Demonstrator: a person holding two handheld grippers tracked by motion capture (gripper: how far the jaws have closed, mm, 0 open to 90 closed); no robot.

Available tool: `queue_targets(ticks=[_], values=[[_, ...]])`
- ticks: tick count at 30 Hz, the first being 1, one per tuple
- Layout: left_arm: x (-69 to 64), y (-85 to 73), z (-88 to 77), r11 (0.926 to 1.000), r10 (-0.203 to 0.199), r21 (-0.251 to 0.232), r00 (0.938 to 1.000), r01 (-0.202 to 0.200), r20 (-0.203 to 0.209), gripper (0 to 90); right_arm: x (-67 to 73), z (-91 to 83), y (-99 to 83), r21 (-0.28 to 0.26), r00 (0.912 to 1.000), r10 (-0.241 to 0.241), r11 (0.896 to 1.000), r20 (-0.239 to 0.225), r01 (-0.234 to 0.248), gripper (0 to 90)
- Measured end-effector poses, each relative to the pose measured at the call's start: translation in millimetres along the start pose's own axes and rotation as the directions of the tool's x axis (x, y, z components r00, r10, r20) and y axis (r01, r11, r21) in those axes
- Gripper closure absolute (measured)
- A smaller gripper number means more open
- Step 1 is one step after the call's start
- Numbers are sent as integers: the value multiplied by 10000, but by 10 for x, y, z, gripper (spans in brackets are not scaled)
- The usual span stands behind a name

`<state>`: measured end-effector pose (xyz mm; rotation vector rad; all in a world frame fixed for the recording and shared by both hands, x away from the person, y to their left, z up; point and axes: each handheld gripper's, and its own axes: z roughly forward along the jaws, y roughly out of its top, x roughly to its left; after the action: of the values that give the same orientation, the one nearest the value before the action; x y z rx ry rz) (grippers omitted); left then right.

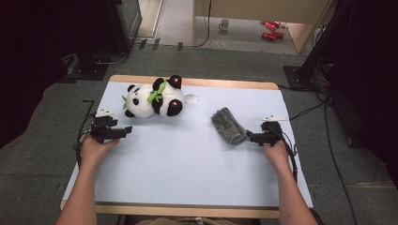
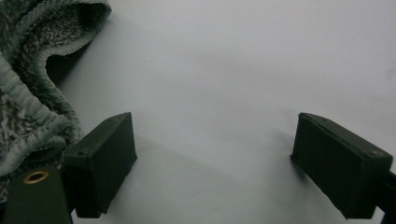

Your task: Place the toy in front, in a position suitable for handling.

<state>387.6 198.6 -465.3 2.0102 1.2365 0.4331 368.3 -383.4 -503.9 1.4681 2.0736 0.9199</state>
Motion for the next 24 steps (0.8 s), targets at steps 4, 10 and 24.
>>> queue_targets(ticks=[4,10,24], values=[[-76,104,-66,9996,281,-99,9996,-280,27,248,-2,1,0,-8,10000,-15,10000,-4,15,128],[-151,243,-134,9986,389,-365,9992,-384,120,248,2,0,1,1,10000,-15,10000,10,15,126],[-341,540,-225,9957,564,-767,9970,-522,539,317,-2,2,1,-5,10000,-9,10000,17,9,125]])
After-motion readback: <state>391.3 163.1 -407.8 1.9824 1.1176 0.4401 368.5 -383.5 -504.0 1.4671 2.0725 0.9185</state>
